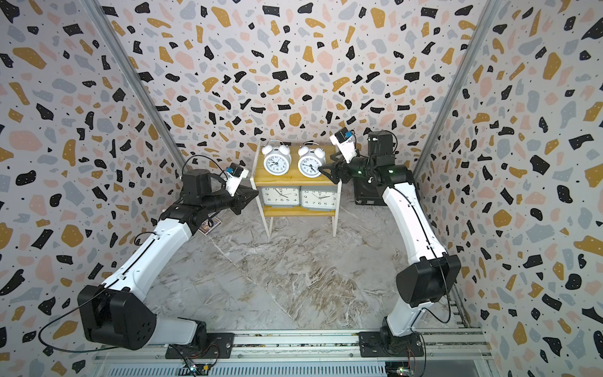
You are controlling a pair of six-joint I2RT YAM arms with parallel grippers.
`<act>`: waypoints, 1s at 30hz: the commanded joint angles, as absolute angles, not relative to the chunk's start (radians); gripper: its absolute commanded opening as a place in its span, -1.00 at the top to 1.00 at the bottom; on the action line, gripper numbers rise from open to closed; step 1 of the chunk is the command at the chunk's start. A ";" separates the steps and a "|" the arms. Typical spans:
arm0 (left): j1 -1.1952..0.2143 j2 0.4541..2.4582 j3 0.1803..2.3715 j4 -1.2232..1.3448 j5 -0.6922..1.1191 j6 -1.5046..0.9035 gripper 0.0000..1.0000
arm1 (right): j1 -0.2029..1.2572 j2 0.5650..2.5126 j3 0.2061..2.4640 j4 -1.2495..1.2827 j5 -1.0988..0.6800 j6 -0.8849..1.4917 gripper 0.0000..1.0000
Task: Place the alarm clocks on the shelf by style
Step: Place the alarm on the shelf.
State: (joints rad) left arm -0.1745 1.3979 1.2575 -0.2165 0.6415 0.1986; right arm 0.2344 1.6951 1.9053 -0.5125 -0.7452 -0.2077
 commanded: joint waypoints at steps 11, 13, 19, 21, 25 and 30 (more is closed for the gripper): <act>-0.178 1.395 1.281 -0.230 0.670 0.198 0.68 | 0.229 1.660 1.903 -0.515 -0.703 -0.206 -0.53; -0.178 1.394 1.280 -0.229 0.670 0.197 0.69 | 0.230 1.658 1.902 -0.513 -0.703 -0.206 -0.53; -0.178 1.394 1.281 -0.230 0.671 0.197 0.69 | 0.229 1.655 1.902 -0.510 -0.706 -0.202 -0.54; -0.178 1.394 1.281 -0.230 0.672 0.196 0.68 | 0.229 1.654 1.900 -0.509 -0.707 -0.203 -0.54; -0.177 1.392 1.284 -0.229 0.674 0.197 0.68 | 0.230 1.644 1.896 -0.504 -0.707 -0.201 -0.54; -0.178 1.383 1.283 -0.229 0.672 0.198 0.54 | 0.230 1.610 1.865 -0.463 -0.701 -0.188 -0.56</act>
